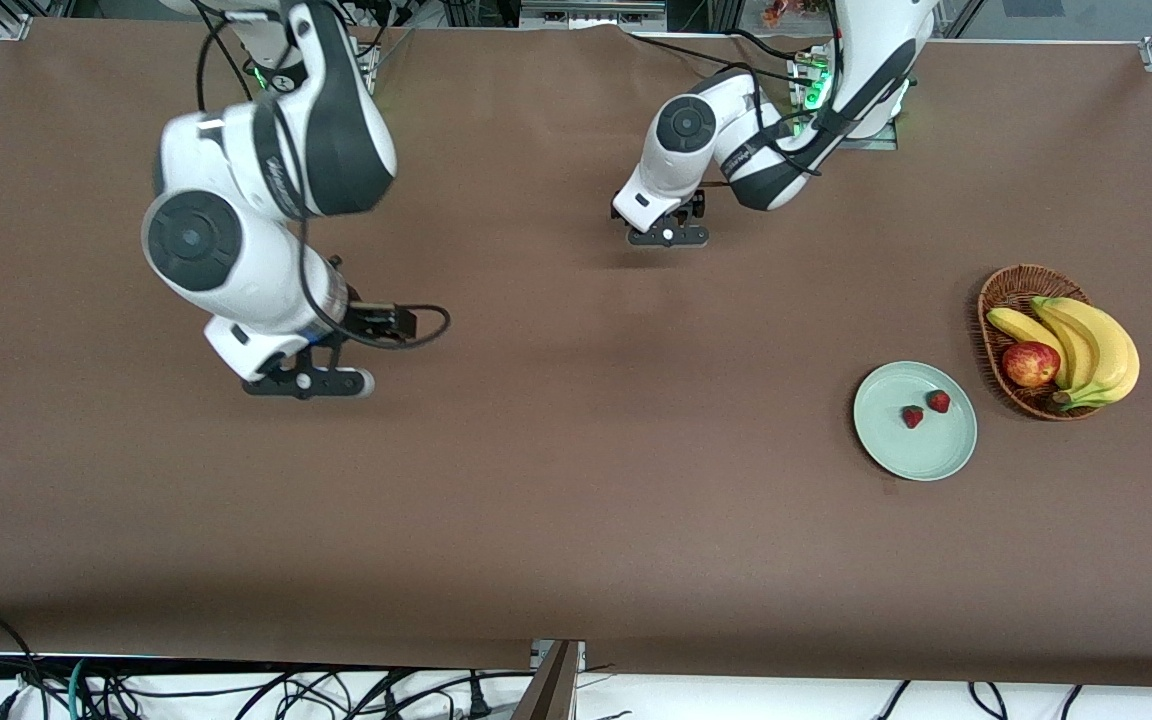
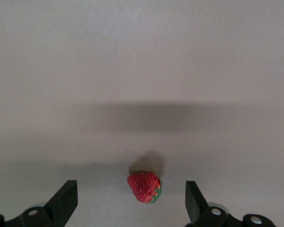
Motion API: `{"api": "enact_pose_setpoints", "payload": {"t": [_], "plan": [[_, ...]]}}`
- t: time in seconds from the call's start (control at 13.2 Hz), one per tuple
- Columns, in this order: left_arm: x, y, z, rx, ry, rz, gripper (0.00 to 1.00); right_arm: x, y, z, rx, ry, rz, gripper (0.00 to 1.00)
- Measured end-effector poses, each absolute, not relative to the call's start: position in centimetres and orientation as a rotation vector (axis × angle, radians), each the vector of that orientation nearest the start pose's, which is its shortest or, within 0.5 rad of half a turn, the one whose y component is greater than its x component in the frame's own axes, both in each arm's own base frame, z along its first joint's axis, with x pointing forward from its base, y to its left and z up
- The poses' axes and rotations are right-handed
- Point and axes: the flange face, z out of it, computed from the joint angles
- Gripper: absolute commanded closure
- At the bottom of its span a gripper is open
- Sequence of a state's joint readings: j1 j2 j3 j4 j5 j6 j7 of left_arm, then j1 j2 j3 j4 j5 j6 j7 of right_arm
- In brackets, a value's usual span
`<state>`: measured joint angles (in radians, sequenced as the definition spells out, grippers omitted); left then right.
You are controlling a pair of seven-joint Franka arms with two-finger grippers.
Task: Collect all strawberries into plate
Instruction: 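Grasp the last strawberry with the left gripper while the right gripper withdraws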
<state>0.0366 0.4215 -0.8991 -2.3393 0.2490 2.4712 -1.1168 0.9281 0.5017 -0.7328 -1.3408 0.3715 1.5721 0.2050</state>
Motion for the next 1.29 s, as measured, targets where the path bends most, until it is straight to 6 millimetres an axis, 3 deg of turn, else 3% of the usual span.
{"api": "enact_pose_setpoints", "payload": {"t": [0.38, 0.76, 0.91, 1.29], "plan": [[28.6, -39.9, 20.4, -3.12, -0.124, 0.254, 0.0, 59.0, 22.8, 53.5, -3.134, -0.075, 0.277, 0.01], [27.5, -40.3, 19.8, -3.106, -0.102, 0.195, 0.0, 55.8, 17.1, 60.2, -3.125, -0.109, 0.303, 0.01], [27.3, -40.3, 19.4, -3.103, -0.074, 0.165, 0.0, 55.2, 15.1, 60.3, -3.123, -0.11, 0.324, 0.01], [26.1, -40.7, 17.7, -3.101, -0.056, 0.157, 0.0, 54.8, 12.3, 58.8, -3.123, -0.143, 0.29, 0.01]]}}
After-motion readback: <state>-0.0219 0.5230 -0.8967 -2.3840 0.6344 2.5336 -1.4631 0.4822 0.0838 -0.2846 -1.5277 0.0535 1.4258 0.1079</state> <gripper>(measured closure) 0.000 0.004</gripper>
